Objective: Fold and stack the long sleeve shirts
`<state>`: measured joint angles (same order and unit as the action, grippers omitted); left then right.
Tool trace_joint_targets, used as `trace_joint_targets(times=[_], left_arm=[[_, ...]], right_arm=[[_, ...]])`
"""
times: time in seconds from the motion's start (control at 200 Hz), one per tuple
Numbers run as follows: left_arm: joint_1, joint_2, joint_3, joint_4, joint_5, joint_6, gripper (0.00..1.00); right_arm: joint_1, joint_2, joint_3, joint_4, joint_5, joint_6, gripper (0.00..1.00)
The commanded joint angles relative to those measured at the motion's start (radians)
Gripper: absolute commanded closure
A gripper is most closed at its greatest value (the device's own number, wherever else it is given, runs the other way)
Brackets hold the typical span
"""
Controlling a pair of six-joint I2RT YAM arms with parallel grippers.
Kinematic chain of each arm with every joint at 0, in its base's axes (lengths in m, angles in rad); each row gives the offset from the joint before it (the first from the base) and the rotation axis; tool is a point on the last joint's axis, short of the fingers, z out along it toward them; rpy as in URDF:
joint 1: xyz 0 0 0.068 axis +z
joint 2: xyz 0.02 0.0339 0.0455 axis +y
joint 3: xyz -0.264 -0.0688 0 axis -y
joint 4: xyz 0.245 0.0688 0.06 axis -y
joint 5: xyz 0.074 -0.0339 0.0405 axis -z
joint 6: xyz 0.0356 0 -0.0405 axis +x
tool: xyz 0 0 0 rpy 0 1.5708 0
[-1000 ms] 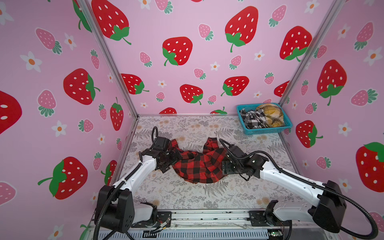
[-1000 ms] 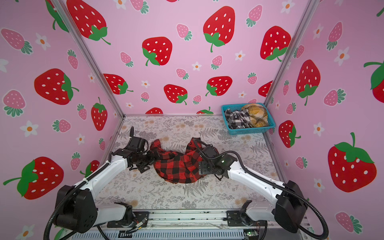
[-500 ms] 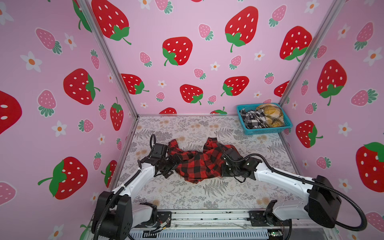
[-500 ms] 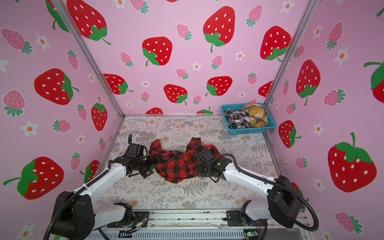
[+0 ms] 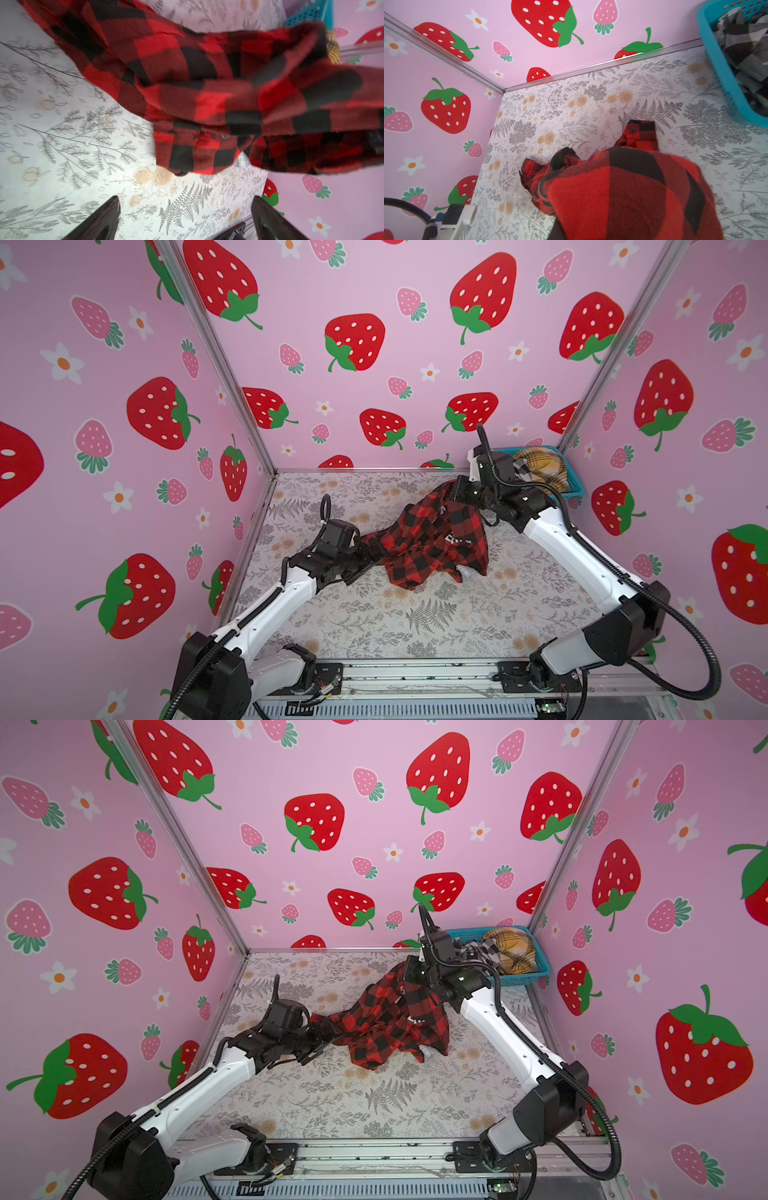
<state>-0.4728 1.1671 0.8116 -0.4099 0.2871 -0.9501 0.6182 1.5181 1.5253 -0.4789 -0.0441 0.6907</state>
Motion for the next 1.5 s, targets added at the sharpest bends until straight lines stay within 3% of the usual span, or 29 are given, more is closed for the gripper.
trace_joint_targets(times=[0.0, 0.225, 0.43, 0.5, 0.635, 0.74, 0.83, 0.93, 0.985, 1.02, 1.126, 1.191, 1.306, 1.381, 1.436, 1.496], left_arm=[[-0.089, 0.021, 0.045, -0.009, -0.101, 0.049, 0.01], [-0.179, 0.144, 0.176, 0.000, -0.264, 0.213, 0.01], [-0.185, 0.263, 0.259, 0.142, -0.231, 0.259, 0.01], [-0.188, 0.302, 0.296, 0.149, -0.246, 0.273, 0.00], [-0.188, 0.352, 0.374, 0.111, -0.312, 0.289, 0.08], [-0.184, 0.369, 0.419, 0.048, -0.414, 0.271, 0.28], [-0.177, 0.354, 0.424, 0.029, -0.474, 0.260, 0.60], [-0.158, 0.328, 0.416, 0.001, -0.534, 0.249, 0.87], [-0.126, 0.321, 0.429, -0.033, -0.563, 0.248, 1.00], [-0.097, 0.319, 0.451, -0.070, -0.585, 0.243, 1.00], [0.021, 0.338, 0.568, -0.202, -0.688, 0.237, 1.00], [0.099, 0.347, 0.691, -0.291, -0.776, 0.228, 1.00], [0.187, 0.315, 0.897, -0.312, -0.885, 0.264, 1.00], [0.197, 0.287, 1.031, -0.346, -0.992, 0.266, 1.00], [0.192, 0.244, 1.071, -0.345, -1.052, 0.267, 1.00], [0.171, 0.176, 1.052, -0.332, -1.126, 0.257, 1.00]], right_arm=[[0.005, -0.007, 0.022, 0.037, -0.091, 0.011, 1.00], [0.005, -0.077, 0.026, 0.077, -0.203, 0.000, 1.00], [0.006, -0.167, -0.010, 0.180, -0.312, 0.007, 1.00], [0.006, -0.193, -0.011, 0.188, -0.306, 0.008, 1.00], [0.005, -0.213, -0.001, 0.175, -0.295, -0.002, 1.00], [0.005, -0.212, -0.002, 0.160, -0.288, -0.007, 1.00], [0.005, -0.213, -0.005, 0.152, -0.262, -0.013, 1.00], [0.004, -0.210, -0.007, 0.098, -0.218, -0.026, 1.00], [-0.003, -0.187, 0.008, 0.059, -0.170, -0.034, 1.00], [-0.009, -0.162, 0.026, 0.035, -0.148, -0.049, 1.00], [-0.025, -0.015, 0.149, -0.005, -0.086, -0.108, 1.00], [-0.031, 0.118, 0.328, -0.023, -0.061, -0.153, 1.00], [-0.035, 0.423, 0.938, -0.131, -0.022, -0.195, 1.00], [-0.037, 0.576, 1.283, -0.115, -0.073, -0.188, 1.00], [-0.035, 0.564, 1.269, 0.003, -0.146, -0.187, 1.00], [-0.033, 0.452, 1.022, 0.213, -0.255, -0.183, 1.00]])
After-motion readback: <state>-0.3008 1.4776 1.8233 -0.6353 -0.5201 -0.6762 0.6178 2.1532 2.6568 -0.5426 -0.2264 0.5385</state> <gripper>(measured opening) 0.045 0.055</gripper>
